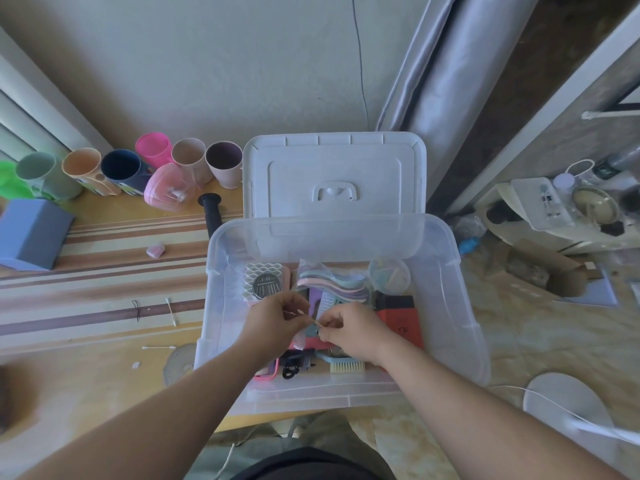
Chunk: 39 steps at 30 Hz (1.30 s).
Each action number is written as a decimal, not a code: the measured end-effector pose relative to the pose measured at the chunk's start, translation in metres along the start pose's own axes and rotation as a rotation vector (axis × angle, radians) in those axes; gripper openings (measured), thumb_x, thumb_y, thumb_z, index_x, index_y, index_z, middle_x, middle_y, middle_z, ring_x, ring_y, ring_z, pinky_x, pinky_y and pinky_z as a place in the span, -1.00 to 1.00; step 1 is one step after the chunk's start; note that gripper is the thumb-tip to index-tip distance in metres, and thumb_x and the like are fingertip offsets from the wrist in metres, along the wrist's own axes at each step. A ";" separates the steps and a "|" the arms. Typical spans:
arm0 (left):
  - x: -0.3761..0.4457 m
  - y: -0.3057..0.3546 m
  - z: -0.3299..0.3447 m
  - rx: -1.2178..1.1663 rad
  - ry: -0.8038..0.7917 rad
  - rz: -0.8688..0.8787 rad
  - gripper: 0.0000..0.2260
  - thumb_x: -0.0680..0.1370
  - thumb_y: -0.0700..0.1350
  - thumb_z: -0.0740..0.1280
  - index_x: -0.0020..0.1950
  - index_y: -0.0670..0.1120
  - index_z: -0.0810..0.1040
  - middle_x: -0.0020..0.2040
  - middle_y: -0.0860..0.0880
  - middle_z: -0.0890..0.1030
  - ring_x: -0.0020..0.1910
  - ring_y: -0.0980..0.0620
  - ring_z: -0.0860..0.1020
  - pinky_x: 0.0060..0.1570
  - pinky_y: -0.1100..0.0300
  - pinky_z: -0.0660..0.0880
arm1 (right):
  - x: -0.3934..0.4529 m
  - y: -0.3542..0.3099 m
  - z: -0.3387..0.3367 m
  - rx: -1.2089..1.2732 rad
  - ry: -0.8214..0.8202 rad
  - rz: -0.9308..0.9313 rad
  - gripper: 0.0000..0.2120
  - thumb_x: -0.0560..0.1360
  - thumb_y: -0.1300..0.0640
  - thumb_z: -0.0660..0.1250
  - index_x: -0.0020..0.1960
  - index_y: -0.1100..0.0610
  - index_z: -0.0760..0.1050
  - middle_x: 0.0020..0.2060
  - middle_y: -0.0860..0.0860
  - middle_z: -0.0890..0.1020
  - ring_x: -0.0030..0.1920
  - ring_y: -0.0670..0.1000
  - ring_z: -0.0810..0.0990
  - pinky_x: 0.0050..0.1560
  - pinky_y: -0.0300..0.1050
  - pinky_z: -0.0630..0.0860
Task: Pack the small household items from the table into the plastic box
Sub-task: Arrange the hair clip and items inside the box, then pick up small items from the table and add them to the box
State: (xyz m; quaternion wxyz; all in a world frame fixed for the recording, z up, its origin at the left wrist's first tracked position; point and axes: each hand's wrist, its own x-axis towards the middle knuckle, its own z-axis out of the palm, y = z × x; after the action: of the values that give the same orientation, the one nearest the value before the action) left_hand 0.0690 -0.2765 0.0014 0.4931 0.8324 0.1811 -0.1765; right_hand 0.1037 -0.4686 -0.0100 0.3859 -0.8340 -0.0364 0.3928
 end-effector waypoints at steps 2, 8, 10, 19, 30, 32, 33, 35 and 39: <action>0.000 -0.002 -0.004 0.014 0.037 -0.007 -0.83 0.53 -0.16 0.49 -0.12 0.12 0.65 -0.18 0.15 0.70 -0.23 0.23 0.63 -0.20 0.29 0.50 | 0.004 0.002 0.000 -0.011 0.026 0.053 -0.90 0.58 0.11 0.48 0.09 0.04 0.72 -0.06 -0.07 0.76 -0.04 -0.06 0.72 0.08 -0.06 0.68; 0.001 -0.012 -0.010 0.212 0.007 0.005 -0.48 0.49 -0.37 0.20 0.25 0.17 0.58 0.19 0.03 0.63 0.01 0.13 0.59 -0.20 0.32 0.46 | 0.016 -0.004 0.007 -0.159 0.084 0.112 -0.78 0.56 0.01 0.49 0.14 0.10 0.69 0.06 0.01 0.73 0.09 0.05 0.68 0.21 -0.01 0.59; -0.003 -0.017 -0.013 0.361 0.069 0.170 -0.53 0.47 -0.38 0.28 0.24 0.08 0.62 0.30 0.01 0.56 0.14 0.03 0.56 -0.02 0.28 0.44 | 0.017 -0.005 0.011 -0.247 0.106 0.085 -0.81 0.56 0.03 0.39 0.06 0.12 0.65 0.00 0.06 0.72 0.07 0.13 0.67 0.16 0.05 0.60; -0.040 -0.002 -0.071 0.469 0.329 0.731 -0.68 0.42 -0.32 0.41 0.11 -0.01 0.65 0.30 -0.13 0.52 0.35 -0.17 0.45 0.26 0.02 0.49 | 0.021 -0.054 0.036 -0.568 0.313 -0.362 -0.55 0.57 0.06 0.34 0.43 -0.15 0.43 0.31 -0.09 0.43 0.34 0.05 0.39 0.35 0.00 0.45; 0.002 -0.166 -0.223 0.520 0.381 0.119 -0.60 0.48 -0.03 0.43 0.31 0.09 0.49 0.36 -0.07 0.41 0.34 -0.21 0.37 0.30 -0.22 0.44 | 0.077 -0.226 0.140 -0.485 0.385 -0.743 -0.76 0.54 0.16 0.31 0.18 0.10 0.61 0.06 -0.02 0.59 0.12 0.10 0.52 0.09 0.06 0.59; 0.009 -0.187 -0.240 0.570 0.318 0.070 -0.55 0.46 -0.09 0.44 0.33 0.10 0.47 0.40 -0.08 0.38 0.37 -0.21 0.35 0.28 -0.19 0.46 | 0.092 -0.233 0.167 -0.540 0.295 -0.605 -0.72 0.57 0.13 0.30 0.26 0.07 0.58 0.14 -0.02 0.56 0.20 0.09 0.49 0.15 0.05 0.56; 0.015 -0.196 -0.250 0.575 0.302 0.050 -0.55 0.48 -0.08 0.43 0.35 0.10 0.47 0.42 -0.08 0.36 0.39 -0.21 0.34 0.27 -0.16 0.47 | 0.101 -0.234 0.183 -0.571 0.259 -0.525 -0.71 0.58 0.11 0.29 0.29 0.05 0.55 0.18 -0.02 0.53 0.22 0.09 0.48 0.18 0.06 0.55; 0.032 -0.212 -0.267 0.592 0.269 0.031 -0.53 0.50 -0.05 0.40 0.41 0.13 0.45 0.47 -0.08 0.32 0.42 -0.20 0.31 0.30 -0.13 0.44 | 0.118 -0.233 0.212 -0.640 0.209 -0.377 -0.74 0.61 0.07 0.29 0.28 0.04 0.54 0.20 -0.03 0.51 0.23 0.10 0.49 0.18 0.06 0.54; 0.085 -0.227 -0.296 0.642 0.086 -0.037 -0.42 0.55 -0.01 0.32 0.54 0.20 0.25 0.56 -0.06 0.13 0.50 -0.20 0.18 0.44 -0.09 0.32 | 0.150 -0.219 0.247 -0.599 0.205 -0.020 -0.76 0.64 -0.05 0.30 0.23 0.03 0.53 0.15 -0.04 0.57 0.15 0.09 0.60 -0.03 0.00 0.58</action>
State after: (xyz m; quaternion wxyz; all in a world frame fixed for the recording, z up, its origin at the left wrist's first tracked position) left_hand 0.0693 0.0978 -0.0772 0.1940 0.9487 0.1518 -0.1981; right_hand 0.0918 -0.1092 -0.0541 0.1286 -0.9454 -0.1194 0.2746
